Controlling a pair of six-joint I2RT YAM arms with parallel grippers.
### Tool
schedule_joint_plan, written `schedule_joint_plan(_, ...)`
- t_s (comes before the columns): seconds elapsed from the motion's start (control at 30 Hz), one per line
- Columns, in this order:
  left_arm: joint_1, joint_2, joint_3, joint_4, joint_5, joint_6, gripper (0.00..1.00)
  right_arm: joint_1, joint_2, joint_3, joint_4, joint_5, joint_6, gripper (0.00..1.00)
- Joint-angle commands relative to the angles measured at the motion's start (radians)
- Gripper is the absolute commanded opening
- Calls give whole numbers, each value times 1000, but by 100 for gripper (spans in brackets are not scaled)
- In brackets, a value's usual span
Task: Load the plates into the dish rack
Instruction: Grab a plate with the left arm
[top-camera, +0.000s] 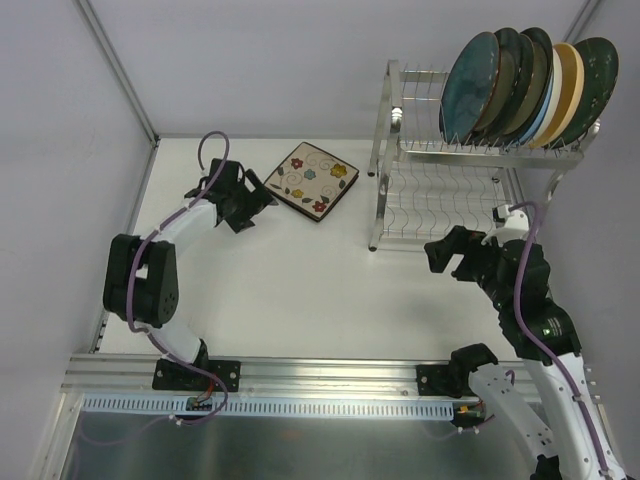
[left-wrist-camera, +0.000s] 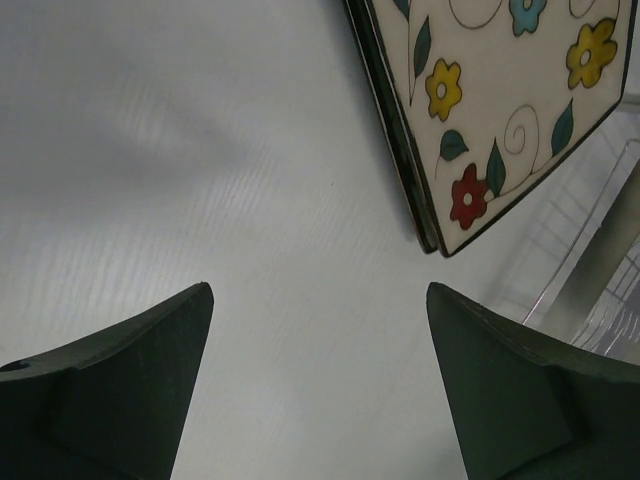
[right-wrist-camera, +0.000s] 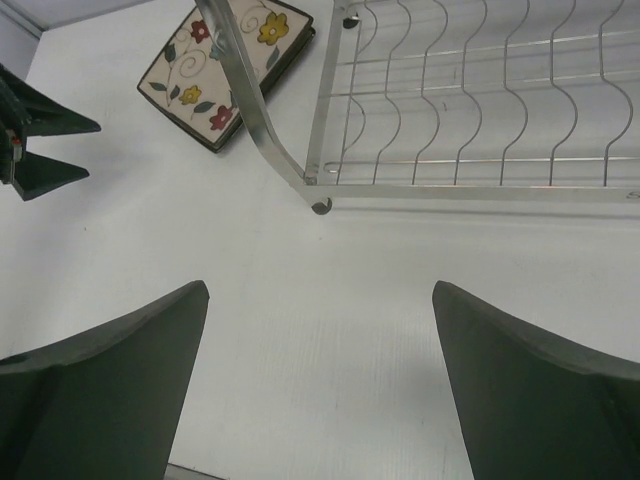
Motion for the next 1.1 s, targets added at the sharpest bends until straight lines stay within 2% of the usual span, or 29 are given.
schedule_joint_plan(0.0,-17,120,100,57,-18,-111,88,-2,45,1,22,14,43,99)
schedule_joint_plan(0.27,-63,341,272,83,-73,-187,83,-3,59,-32,56,22,81,99)
schedule_joint_plan(0.87,-155,501,347,85,-173,-235,63,-2,92,-52,48,-27,20,100)
schedule_joint_plan(0.9,-157,504,344,83,-168,-232,61,-3,93,-55,50,-25,18,99)
schedule_joint_plan(1.07,-158,491,315,83,-185,-200,42,-3,85,-81,60,-28,29,100)
